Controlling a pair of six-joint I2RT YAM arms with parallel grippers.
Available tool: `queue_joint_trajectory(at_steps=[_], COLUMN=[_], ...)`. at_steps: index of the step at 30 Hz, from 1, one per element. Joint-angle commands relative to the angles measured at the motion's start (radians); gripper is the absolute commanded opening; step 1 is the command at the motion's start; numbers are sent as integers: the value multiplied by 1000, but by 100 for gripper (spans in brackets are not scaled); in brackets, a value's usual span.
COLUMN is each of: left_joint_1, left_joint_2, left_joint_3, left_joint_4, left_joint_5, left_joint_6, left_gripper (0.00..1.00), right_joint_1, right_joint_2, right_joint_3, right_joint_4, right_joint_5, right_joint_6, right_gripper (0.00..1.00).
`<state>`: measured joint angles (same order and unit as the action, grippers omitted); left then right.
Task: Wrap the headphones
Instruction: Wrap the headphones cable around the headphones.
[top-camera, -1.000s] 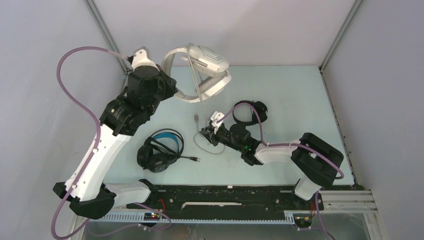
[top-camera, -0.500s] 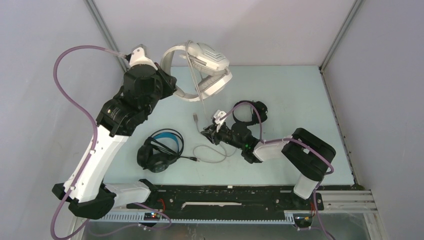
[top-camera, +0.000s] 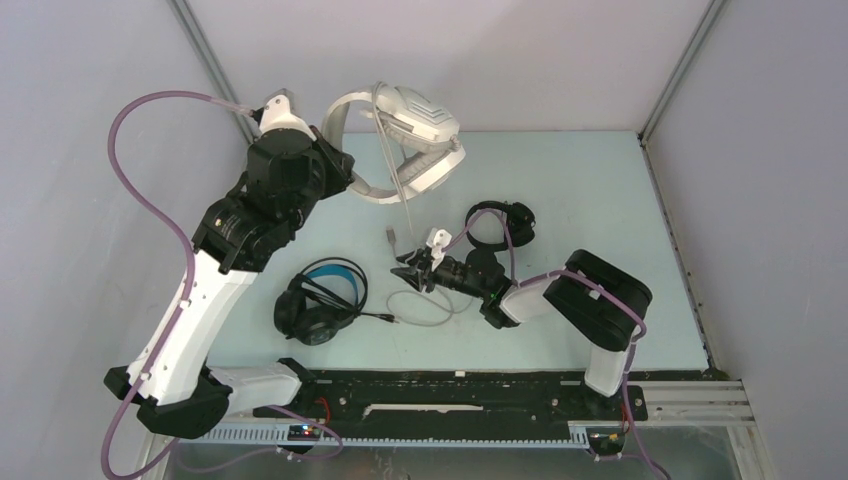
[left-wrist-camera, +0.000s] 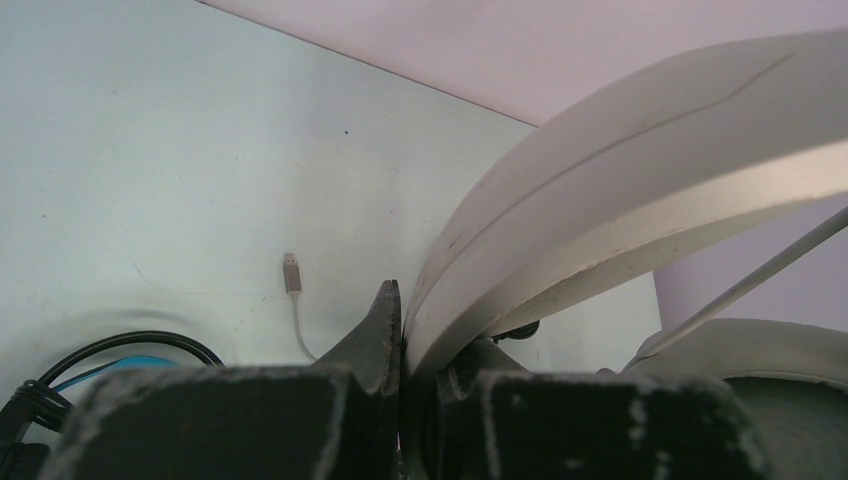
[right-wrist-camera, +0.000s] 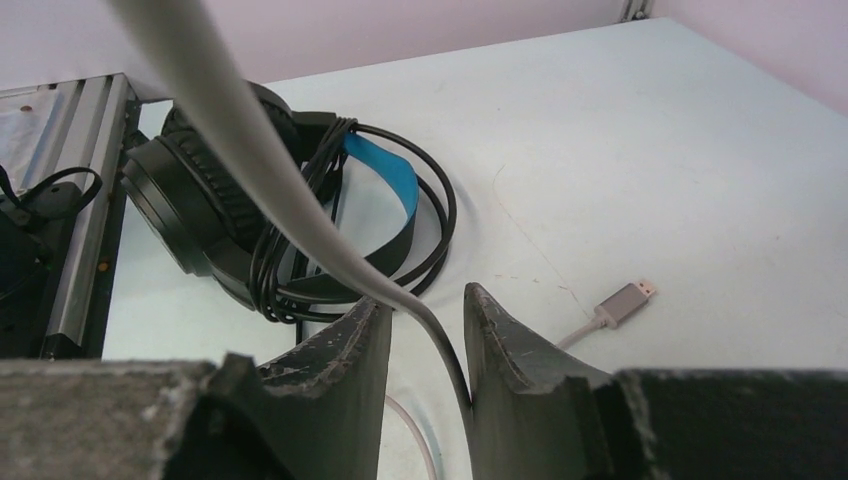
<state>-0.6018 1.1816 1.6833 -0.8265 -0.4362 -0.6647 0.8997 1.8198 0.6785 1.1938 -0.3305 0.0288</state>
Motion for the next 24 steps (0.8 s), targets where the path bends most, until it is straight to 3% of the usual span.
queue_joint_trajectory(at_steps=[1,7,13,24], left_joint_1=[6,5,5,7], left_joint_2=[-38,-46,-49,-108], left_joint_3=[101,104,106,94], left_joint_4=[84,86,80,88], left_joint_5=[28,42,43,316], left_joint_6=[-55,-63,-57,133], left_gripper=[0,0,0,0], right_joint_1=[-10,-30,-48,-149], right_joint_2=[53,100,91,50], right_joint_3=[-2,-2,-18,-36], right_joint_4=[120,160,156,134], right_joint_5=[-30,-37,-28,-44], right_joint_6=[-10,23,43,122], right_gripper=[34,29,0,0])
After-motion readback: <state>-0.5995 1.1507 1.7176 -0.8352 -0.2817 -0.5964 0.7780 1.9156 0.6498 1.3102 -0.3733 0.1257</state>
